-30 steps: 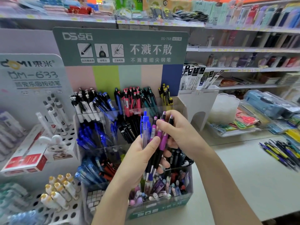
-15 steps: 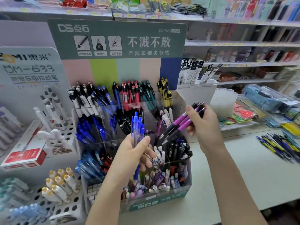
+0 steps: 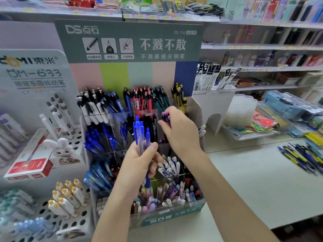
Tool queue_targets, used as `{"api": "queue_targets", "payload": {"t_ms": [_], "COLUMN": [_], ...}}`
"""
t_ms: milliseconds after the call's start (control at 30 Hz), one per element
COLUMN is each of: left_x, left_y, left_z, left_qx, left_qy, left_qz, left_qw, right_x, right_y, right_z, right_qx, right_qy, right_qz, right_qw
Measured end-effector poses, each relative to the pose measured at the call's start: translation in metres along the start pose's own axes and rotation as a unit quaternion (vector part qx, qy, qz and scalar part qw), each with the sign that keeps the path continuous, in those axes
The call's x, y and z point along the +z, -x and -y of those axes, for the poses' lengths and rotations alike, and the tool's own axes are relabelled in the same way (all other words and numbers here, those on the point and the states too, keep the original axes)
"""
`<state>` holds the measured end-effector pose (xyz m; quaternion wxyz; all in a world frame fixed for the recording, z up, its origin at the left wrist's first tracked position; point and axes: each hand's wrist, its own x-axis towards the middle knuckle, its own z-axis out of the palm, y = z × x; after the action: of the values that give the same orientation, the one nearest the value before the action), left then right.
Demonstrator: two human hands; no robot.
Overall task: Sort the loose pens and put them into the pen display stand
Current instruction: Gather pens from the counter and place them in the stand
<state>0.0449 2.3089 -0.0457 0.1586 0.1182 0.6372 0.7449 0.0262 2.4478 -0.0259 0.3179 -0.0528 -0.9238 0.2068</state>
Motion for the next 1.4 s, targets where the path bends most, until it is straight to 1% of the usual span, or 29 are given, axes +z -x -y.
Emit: {"api": "queue_targets", "payload": {"t_ms": [67,133,167,233,267,333,400,533,700,800,900,967,1000,1067,1133,1167,1233,1267,1300,1333,1400], "left_x": [-0.003,-0.005,-0.007,-0.009,-0.010,-0.011,-0.012,-0.013,-0.014,-0.015,-0.017,-0.019,-0.020,-0.021,-0.021,-0.020,-0.019,-0.019,-0.019,-0.020,-0.023], "left_y": [0.000,0.000,0.001,0.002,0.002,0.002,0.001,0.001,0.000,0.000,0.000,-0.001,-0.001,-0.001,-0.003,-0.003,-0.003,-0.003,-0.002,-0.001,0.002], "left_z": [0.000,0.000,0.000,-0.001,-0.001,-0.002,-0.003,-0.003,0.000,0.001,0.003,0.005,0.006,0.007,0.007,0.007,0.007,0.006,0.006,0.005,0.004], "left_qx": [0.006,0.011,0.013,0.016,0.017,0.016,0.015,0.020,0.015,0.002,-0.015,-0.017,-0.017,-0.017,-0.020,-0.022,-0.023,-0.025,-0.027,-0.032,-0.048], "left_qy": [0.001,-0.001,0.000,0.002,0.003,0.007,0.011,0.004,0.001,0.033,0.087,0.110,0.120,0.140,0.154,0.156,0.150,0.140,0.129,0.117,0.093], "left_qz": [-0.005,-0.008,-0.007,-0.005,-0.003,0.000,0.001,0.008,0.022,0.030,0.050,0.073,0.083,0.100,0.113,0.120,0.140,0.152,0.162,0.170,0.179], "left_qw": [1.000,1.000,1.000,1.000,1.000,1.000,1.000,1.000,1.000,0.999,0.995,0.991,0.989,0.985,0.981,0.980,0.978,0.978,0.978,0.978,0.978], "right_x": [0.009,0.016,0.017,0.014,0.011,0.005,0.005,0.021,0.032,0.037,0.038,0.034,0.030,0.023,0.013,0.007,-0.006,-0.010,-0.012,-0.014,-0.013], "right_y": [0.002,0.003,0.004,0.008,0.012,0.024,0.037,0.045,0.037,0.029,0.022,0.021,0.023,0.029,0.032,0.032,0.032,0.031,0.031,0.030,0.027], "right_z": [0.001,0.000,-0.001,-0.004,-0.006,-0.009,-0.011,-0.011,-0.012,-0.014,-0.013,-0.013,-0.013,-0.011,-0.004,0.001,0.010,0.014,0.015,0.017,0.017], "right_qx": [0.011,0.034,0.050,0.088,0.102,0.115,0.119,0.122,0.126,0.124,0.133,0.144,0.145,0.133,0.117,0.118,0.138,0.145,0.147,0.150,0.150], "right_qy": [0.073,0.114,0.113,0.046,-0.004,-0.086,-0.102,-0.038,0.038,0.053,0.077,0.062,0.045,-0.014,-0.132,-0.216,-0.365,-0.405,-0.426,-0.438,-0.464], "right_qz": [0.028,0.058,0.077,0.111,0.111,0.062,0.033,0.067,0.017,-0.005,0.006,0.017,0.015,-0.014,-0.020,0.008,0.119,0.171,0.201,0.210,0.195], "right_qw": [0.997,0.991,0.989,0.989,0.989,0.988,0.987,0.990,0.991,0.991,0.988,0.988,0.988,0.991,0.984,0.969,0.913,0.886,0.870,0.861,0.851]}}
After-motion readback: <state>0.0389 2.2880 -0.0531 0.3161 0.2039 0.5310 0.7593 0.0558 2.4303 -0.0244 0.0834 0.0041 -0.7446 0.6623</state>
